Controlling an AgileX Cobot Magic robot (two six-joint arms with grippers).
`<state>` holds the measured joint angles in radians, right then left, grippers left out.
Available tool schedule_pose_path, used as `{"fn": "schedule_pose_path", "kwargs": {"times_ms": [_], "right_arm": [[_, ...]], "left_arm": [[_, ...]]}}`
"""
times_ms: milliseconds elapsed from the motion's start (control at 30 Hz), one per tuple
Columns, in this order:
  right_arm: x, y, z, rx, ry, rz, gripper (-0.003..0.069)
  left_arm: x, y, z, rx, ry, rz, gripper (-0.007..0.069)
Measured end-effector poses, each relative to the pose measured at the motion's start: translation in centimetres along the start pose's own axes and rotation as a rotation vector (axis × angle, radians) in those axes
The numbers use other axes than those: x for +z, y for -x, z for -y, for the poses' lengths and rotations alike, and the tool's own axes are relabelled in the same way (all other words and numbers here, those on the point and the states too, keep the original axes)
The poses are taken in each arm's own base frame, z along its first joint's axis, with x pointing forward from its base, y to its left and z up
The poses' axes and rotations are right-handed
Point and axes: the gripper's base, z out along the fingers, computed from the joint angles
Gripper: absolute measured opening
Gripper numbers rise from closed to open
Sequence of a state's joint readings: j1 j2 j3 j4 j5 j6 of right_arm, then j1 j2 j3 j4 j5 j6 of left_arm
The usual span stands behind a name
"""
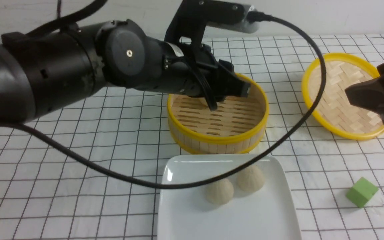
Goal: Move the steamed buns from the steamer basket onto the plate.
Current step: Use the left arm to grab the steamed stuffed bun that is closest to it
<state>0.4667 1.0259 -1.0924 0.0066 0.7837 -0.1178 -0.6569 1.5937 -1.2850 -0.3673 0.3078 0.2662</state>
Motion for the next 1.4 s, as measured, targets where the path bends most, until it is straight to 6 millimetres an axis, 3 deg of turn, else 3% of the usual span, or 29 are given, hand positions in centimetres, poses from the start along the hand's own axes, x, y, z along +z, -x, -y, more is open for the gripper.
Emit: {"fn": "schedule_pose_path", "kwargs": {"times_ms": [133, 267, 400, 500, 633, 733, 1000, 1233, 1400], "right_arm": [[0.0, 0.0, 0.0, -0.001, 0.000, 0.000, 0.0495], [0.0, 0.0, 0.0, -0.001, 0.000, 0.000, 0.0495], [0.0, 0.0, 0.0, -0.003, 0.000, 0.000, 0.0495], [0.0, 0.0, 0.0, -0.002, 0.001, 0.001, 0.0495], [0.0, 0.0, 0.0, -0.004, 0.000, 0.004, 0.0495], [0.0, 0.1, 0.0, -0.004, -0.001, 0.006, 0.0495], [0.0, 0.1, 0.0, -0.003, 0.000, 0.008, 0.0495], [0.0, 0.1, 0.0, -0.004, 0.000, 0.008, 0.0495], [0.0, 0.1, 0.0, -0.004, 0.000, 0.007, 0.0495]], "left_arm": [[0.0, 0.3, -0.3, 0.025, 0.017, 0.025, 0.0304], [-0.3, 0.6, -2.6, 0.011, 0.079, 0.041, 0.0304], [-1.1, 0.9, -6.8, -0.115, 0.179, 0.074, 0.0304], [-0.9, 1.0, -8.4, -0.158, 0.213, 0.081, 0.0304], [0.9, 1.9, -9.5, -0.167, 0.209, 0.048, 0.0304], [3.7, 2.7, -9.9, -0.187, 0.156, -0.058, 0.0304], [9.1, 2.5, -10.8, -0.205, 0.075, -0.249, 0.0304], [11.9, 1.4, -11.3, -0.211, 0.031, -0.338, 0.0304], [12.6, 0.9, -11.5, -0.203, 0.029, -0.346, 0.0304]]}}
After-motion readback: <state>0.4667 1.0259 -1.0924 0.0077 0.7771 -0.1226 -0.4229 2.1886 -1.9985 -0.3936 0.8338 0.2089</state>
